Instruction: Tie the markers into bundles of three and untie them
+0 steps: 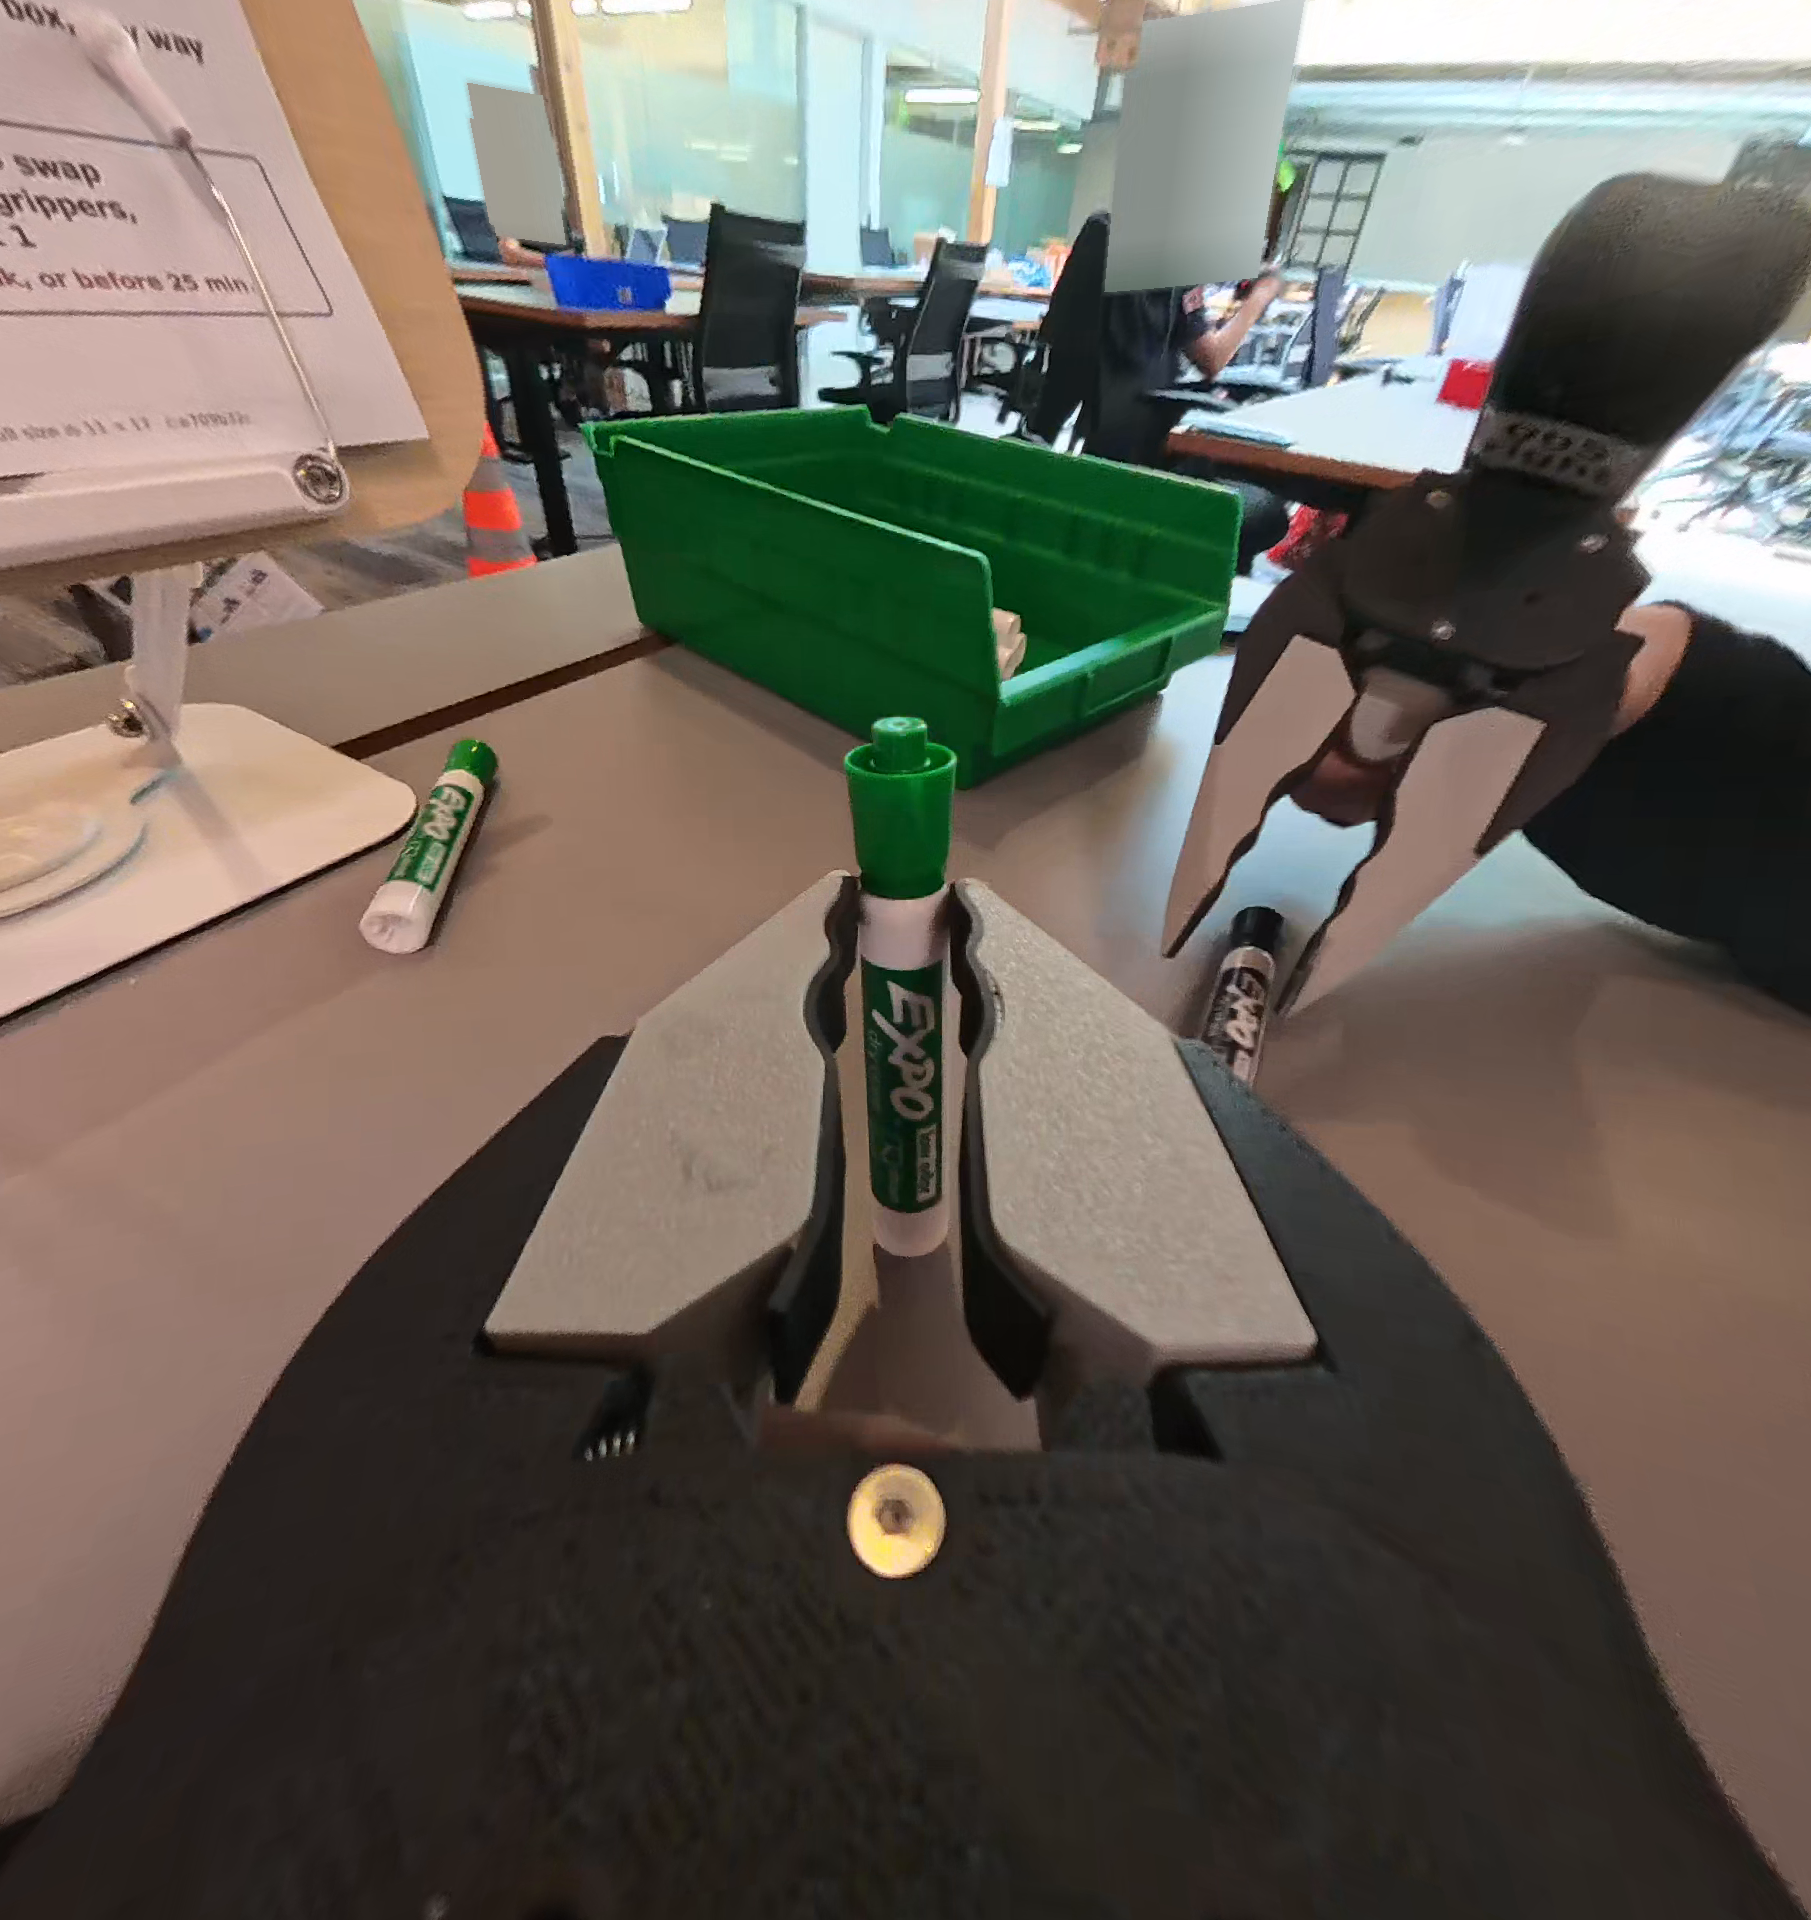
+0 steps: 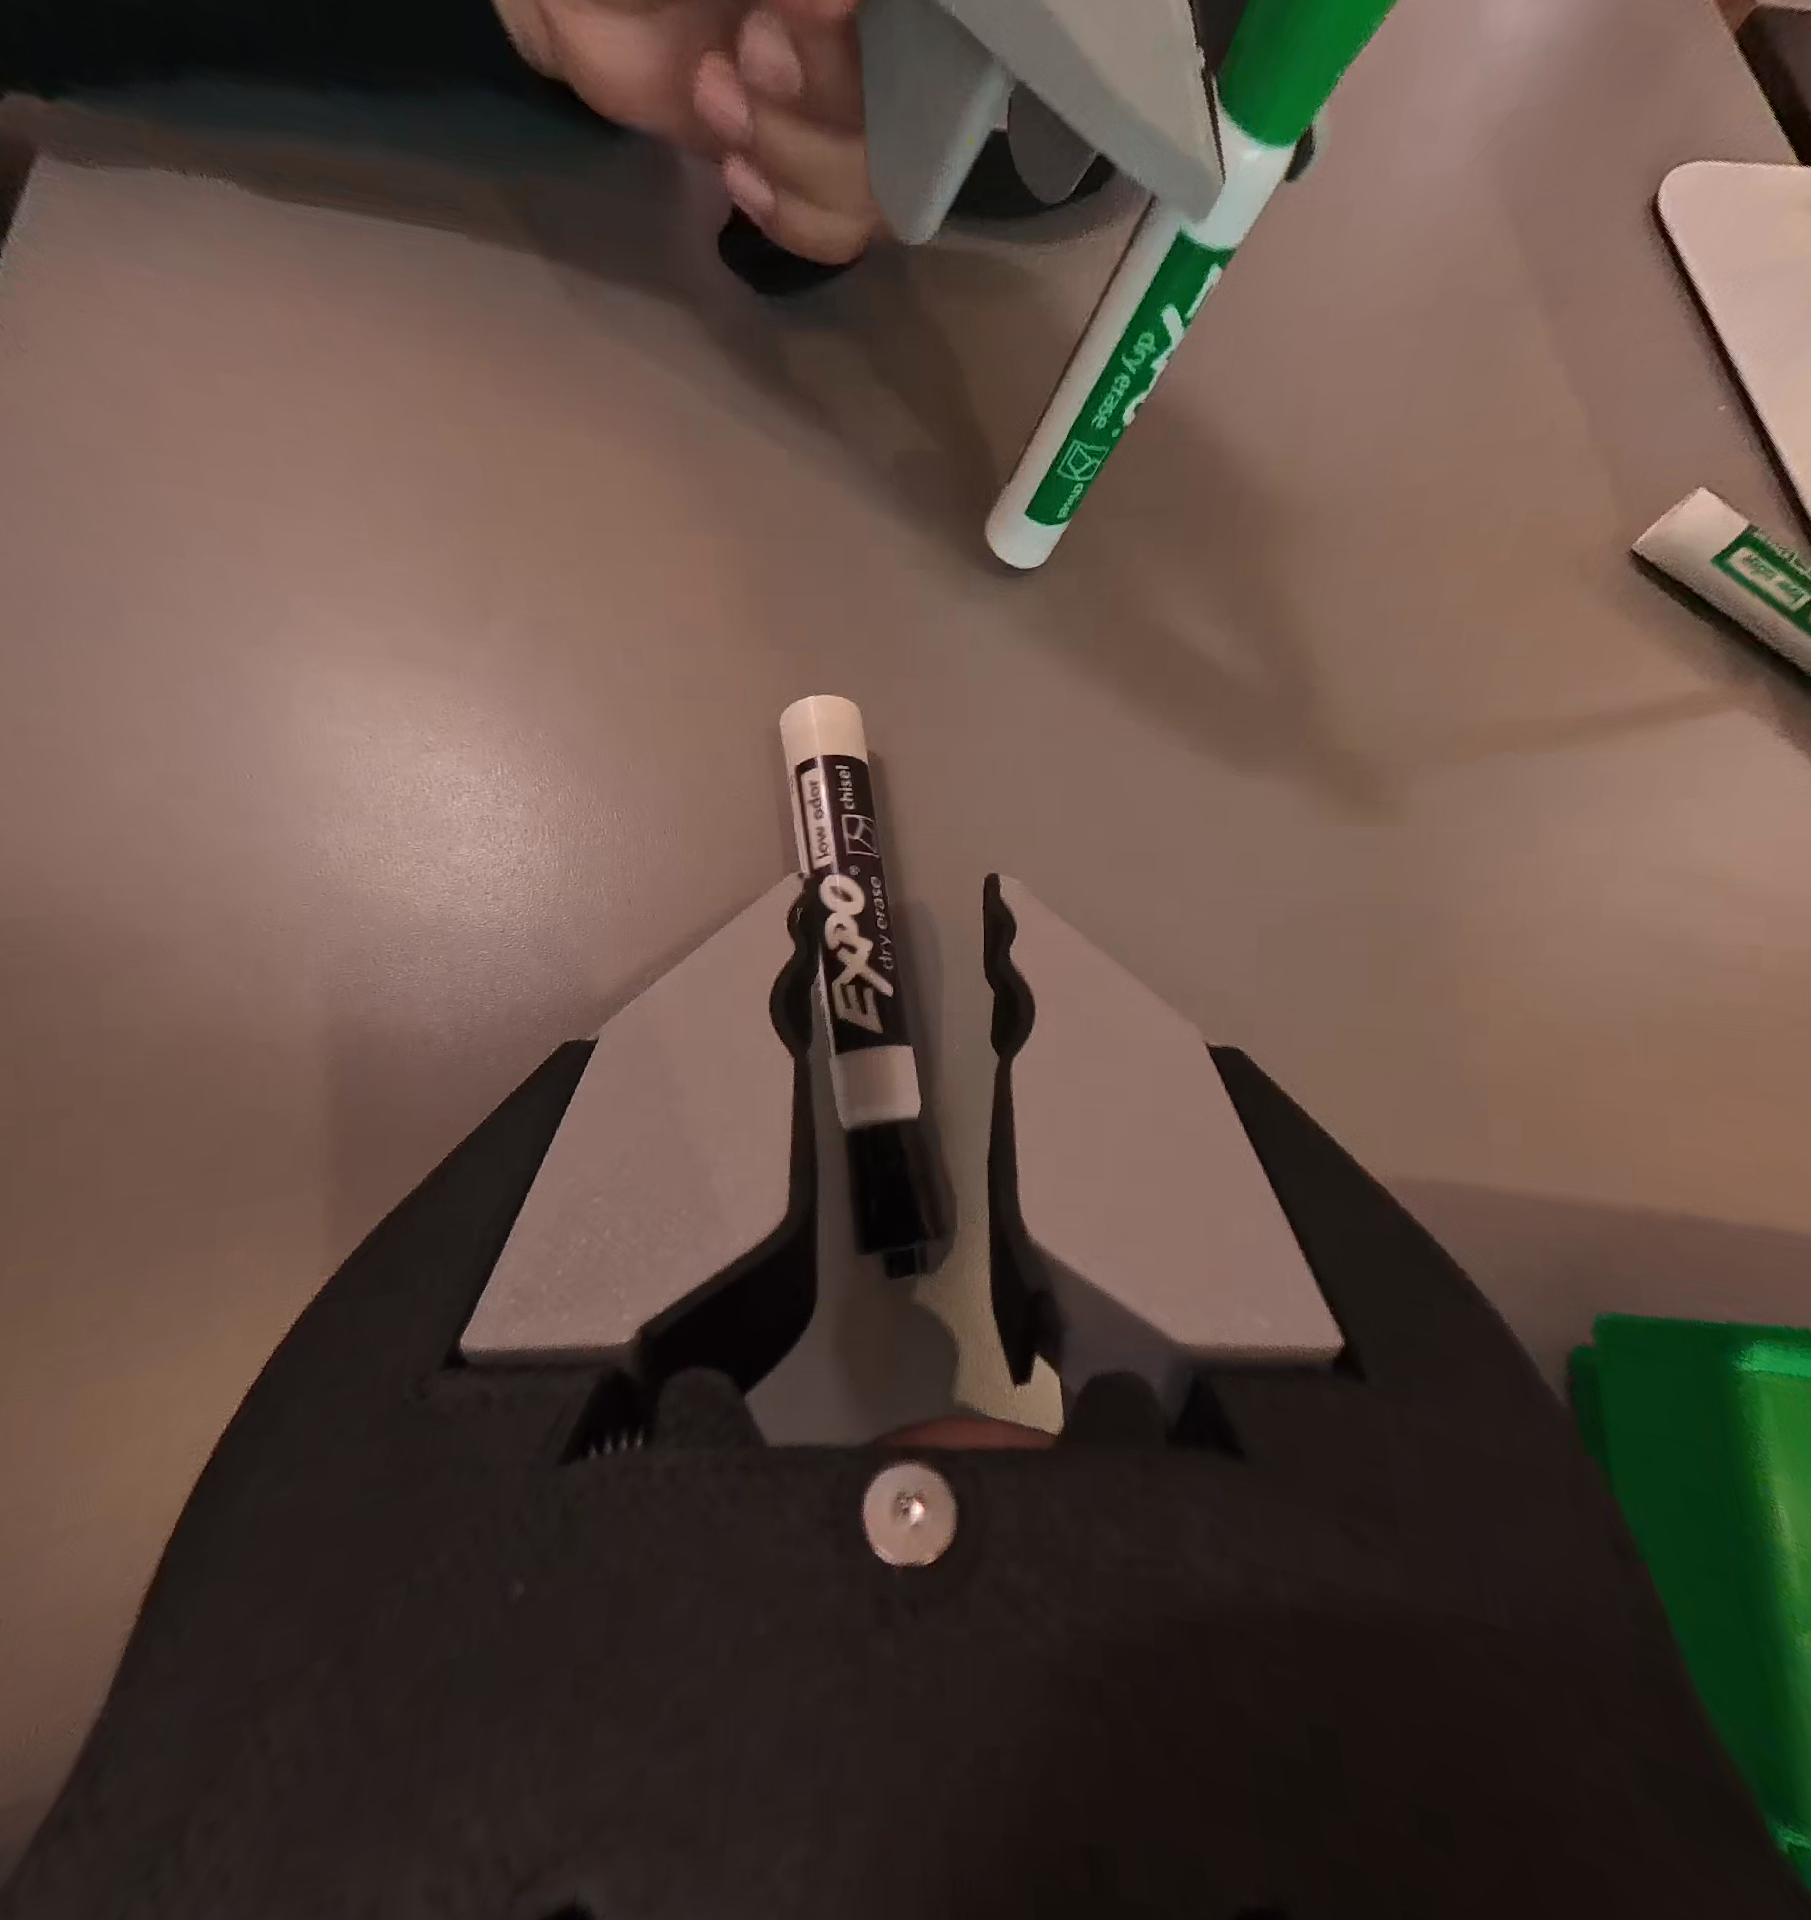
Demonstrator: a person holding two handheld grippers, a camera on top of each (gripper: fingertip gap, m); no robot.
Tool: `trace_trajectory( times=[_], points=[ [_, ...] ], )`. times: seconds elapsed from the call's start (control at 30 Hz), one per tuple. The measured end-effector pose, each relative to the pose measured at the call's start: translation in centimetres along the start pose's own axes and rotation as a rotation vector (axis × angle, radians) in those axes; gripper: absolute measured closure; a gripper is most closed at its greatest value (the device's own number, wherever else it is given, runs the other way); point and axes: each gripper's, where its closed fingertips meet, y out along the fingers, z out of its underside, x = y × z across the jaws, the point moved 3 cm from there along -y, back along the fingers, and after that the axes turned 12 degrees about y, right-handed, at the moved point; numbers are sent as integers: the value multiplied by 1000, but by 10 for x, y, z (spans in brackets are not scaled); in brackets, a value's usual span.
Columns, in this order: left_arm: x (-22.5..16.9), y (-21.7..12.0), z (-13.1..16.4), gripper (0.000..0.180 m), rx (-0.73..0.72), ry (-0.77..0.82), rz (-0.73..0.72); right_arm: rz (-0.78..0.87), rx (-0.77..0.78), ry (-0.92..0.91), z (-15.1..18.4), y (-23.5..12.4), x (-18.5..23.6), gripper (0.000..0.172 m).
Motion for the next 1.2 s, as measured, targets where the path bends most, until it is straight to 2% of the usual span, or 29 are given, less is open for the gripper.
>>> trace_trajectory(
  times=[0.17,0.4,0.7,0.8,0.83,0.97,1.2],
  points=[
    [-9,9,2,166,8,30,30,20,74,-20,12,1,-2,141],
    [-15,12,1,165,8,47,24,10,89,8,26,-28,-2,142],
    [-12,0,5,164,32,26,10,11,198,10,47,-22,-2,141],
    [-13,-1,6,163,42,41,13,-15,200,27,50,-23,0,152],
    [-14,-1,7,162,48,46,12,-24,197,27,50,-23,0,157],
    [-17,1,8,162,66,71,19,-3,198,-28,47,-23,0,157],
    [-19,2,10,157,83,86,19,59,24,-92,12,-37,-2,158]
  ],
)
